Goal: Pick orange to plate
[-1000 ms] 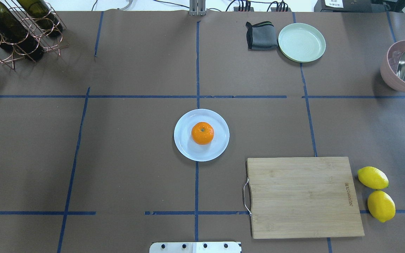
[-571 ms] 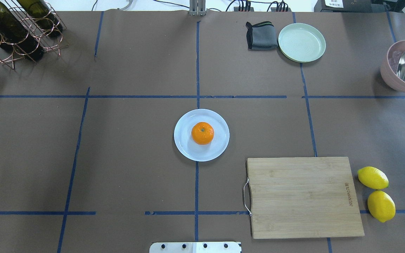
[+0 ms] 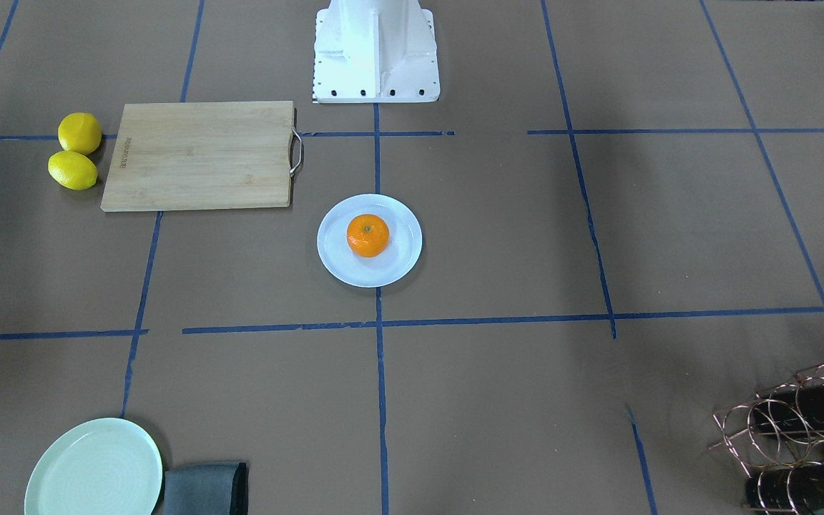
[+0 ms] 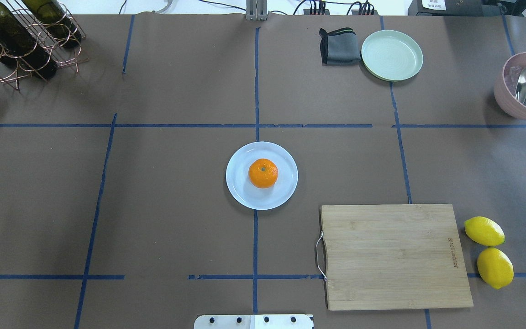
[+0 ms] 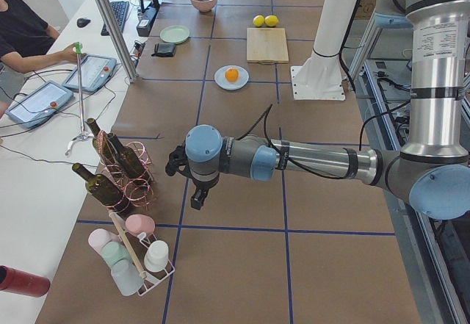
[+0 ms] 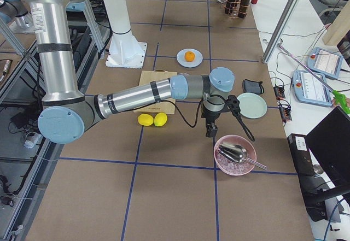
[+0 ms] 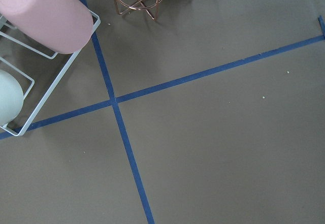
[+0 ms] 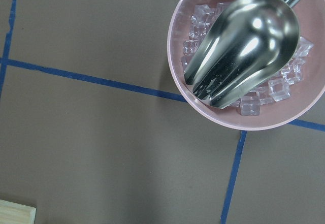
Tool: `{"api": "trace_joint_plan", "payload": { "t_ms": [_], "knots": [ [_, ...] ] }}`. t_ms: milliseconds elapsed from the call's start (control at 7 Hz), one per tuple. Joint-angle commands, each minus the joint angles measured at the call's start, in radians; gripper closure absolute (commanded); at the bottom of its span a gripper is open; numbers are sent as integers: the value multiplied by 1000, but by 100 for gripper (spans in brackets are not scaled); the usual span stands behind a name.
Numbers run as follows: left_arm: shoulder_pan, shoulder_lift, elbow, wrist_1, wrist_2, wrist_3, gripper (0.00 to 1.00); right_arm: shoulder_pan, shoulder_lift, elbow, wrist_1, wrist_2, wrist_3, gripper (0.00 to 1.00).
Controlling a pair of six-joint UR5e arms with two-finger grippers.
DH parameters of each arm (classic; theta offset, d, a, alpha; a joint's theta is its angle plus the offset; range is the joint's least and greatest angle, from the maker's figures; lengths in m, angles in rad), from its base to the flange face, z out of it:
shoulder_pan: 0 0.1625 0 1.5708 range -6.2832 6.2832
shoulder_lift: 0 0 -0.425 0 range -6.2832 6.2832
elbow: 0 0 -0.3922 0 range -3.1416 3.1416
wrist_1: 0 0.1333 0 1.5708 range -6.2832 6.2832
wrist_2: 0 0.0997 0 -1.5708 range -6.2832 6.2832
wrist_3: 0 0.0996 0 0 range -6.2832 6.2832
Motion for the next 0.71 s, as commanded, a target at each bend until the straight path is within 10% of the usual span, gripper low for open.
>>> {"api": "trace_joint_plan", "payload": {
  "t_ms": [0, 571],
  "knots": [
    [10, -2, -12, 1, 2, 0, 0, 1, 3, 2, 3, -5, 1, 0],
    [11, -10, -9, 1, 3, 0, 0, 1, 1, -1, 5, 5, 4, 0]
  ]
}}
